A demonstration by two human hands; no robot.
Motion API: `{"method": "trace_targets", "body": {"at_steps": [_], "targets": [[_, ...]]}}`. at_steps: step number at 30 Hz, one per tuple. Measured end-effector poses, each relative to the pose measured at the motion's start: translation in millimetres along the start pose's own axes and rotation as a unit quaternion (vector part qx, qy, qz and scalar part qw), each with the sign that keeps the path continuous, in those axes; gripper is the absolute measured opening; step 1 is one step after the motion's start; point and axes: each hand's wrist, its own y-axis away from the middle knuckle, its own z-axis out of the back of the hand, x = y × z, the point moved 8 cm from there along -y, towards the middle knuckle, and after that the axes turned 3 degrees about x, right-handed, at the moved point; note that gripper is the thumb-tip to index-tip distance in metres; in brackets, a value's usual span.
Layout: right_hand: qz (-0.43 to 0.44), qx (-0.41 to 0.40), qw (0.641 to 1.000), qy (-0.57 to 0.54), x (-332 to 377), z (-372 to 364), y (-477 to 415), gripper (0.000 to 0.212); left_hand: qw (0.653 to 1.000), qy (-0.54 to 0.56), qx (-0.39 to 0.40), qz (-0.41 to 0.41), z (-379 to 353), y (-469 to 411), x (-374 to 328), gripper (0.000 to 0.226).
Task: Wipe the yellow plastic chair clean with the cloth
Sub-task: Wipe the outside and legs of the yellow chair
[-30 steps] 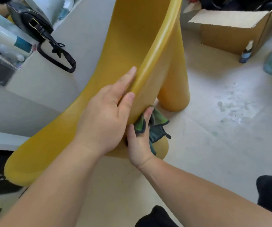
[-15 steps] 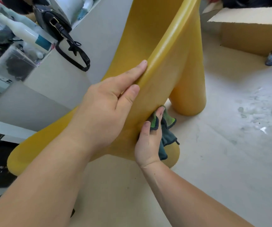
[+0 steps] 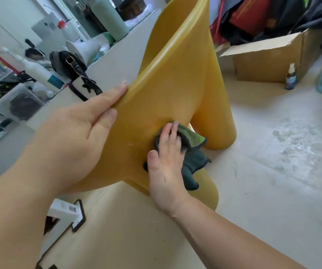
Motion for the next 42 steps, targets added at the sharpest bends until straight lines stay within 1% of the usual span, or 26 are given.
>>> {"method": "trace_targets", "body": {"at_steps": [2,4,6,7,8,10,13,14,16,17,19,21,22,24,26,28,30,33,36,38,40,42], "targets": [[0.065,0.023,0.998,0.006,43,-8,2,0.086,1.000,0.014,-0.022,0.013,8,20,17,0.040],[0.129,0.011,0.991,-0.023,69,-3,-4,0.075,0.999,0.025,-0.037,0.024,10,31,28,0.042],[0.180,-0.057,0.980,-0.066,65,20,-18,0.066,0.997,0.033,-0.052,0.037,9,34,30,0.041],[0.184,-0.092,0.976,-0.072,52,31,-27,0.066,0.997,0.038,-0.056,0.043,8,34,30,0.040],[0.167,-0.112,0.978,-0.063,33,39,-35,0.067,0.996,0.042,-0.058,0.049,7,34,29,0.040],[0.099,-0.128,0.987,-0.022,-4,44,-45,0.070,0.995,0.054,-0.059,0.064,6,34,28,0.039],[-0.041,-0.094,0.991,0.085,-37,32,-41,0.084,0.994,0.058,-0.057,0.077,5,35,27,0.041],[-0.071,-0.080,0.989,0.105,-42,28,-38,0.086,0.994,0.057,-0.055,0.080,5,35,26,0.041],[-0.107,-0.062,0.987,0.101,-47,24,-32,0.083,0.993,0.057,-0.050,0.086,6,36,23,0.041],[-0.110,-0.059,0.987,0.102,-48,24,-29,0.081,0.993,0.055,-0.049,0.089,6,36,23,0.040],[-0.084,-0.042,0.988,0.121,-38,20,-20,0.084,0.993,0.045,-0.050,0.092,7,37,22,0.040],[-0.019,-0.017,0.988,0.150,-11,7,-13,0.095,0.994,0.033,-0.056,0.091,7,38,23,0.041],[0.017,-0.017,0.988,0.154,7,2,-13,0.098,0.994,0.026,-0.062,0.086,8,39,23,0.041],[0.069,-0.053,0.988,0.127,37,4,-23,0.097,0.994,0.017,-0.074,0.077,8,40,24,0.040],[0.085,-0.092,0.986,0.105,34,17,-37,0.092,0.993,0.019,-0.081,0.079,4,38,24,0.039],[0.046,-0.094,0.990,0.094,-4,24,-45,0.091,0.992,0.019,-0.087,0.088,4,36,22,0.040],[-0.045,-0.085,0.992,0.081,-59,23,-33,0.090,0.992,0.012,-0.089,0.088,6,35,22,0.042],[-0.172,-0.084,0.978,0.078,-129,23,8,0.086,0.993,0.004,-0.082,0.083,6,35,23,0.041],[-0.223,-0.050,0.971,0.073,-158,18,27,0.084,0.994,0.005,-0.078,0.079,5,35,24,0.041],[-0.201,-0.059,0.975,0.067,-142,19,20,0.085,0.993,0.009,-0.086,0.074,4,36,24,0.040],[-0.112,-0.072,0.988,0.077,-93,18,1,0.091,0.993,0.010,-0.099,0.069,4,38,25,0.038],[-0.024,-0.068,0.995,0.076,-35,11,-18,0.097,0.992,0.010,-0.105,0.065,4,38,25,0.036]]}}
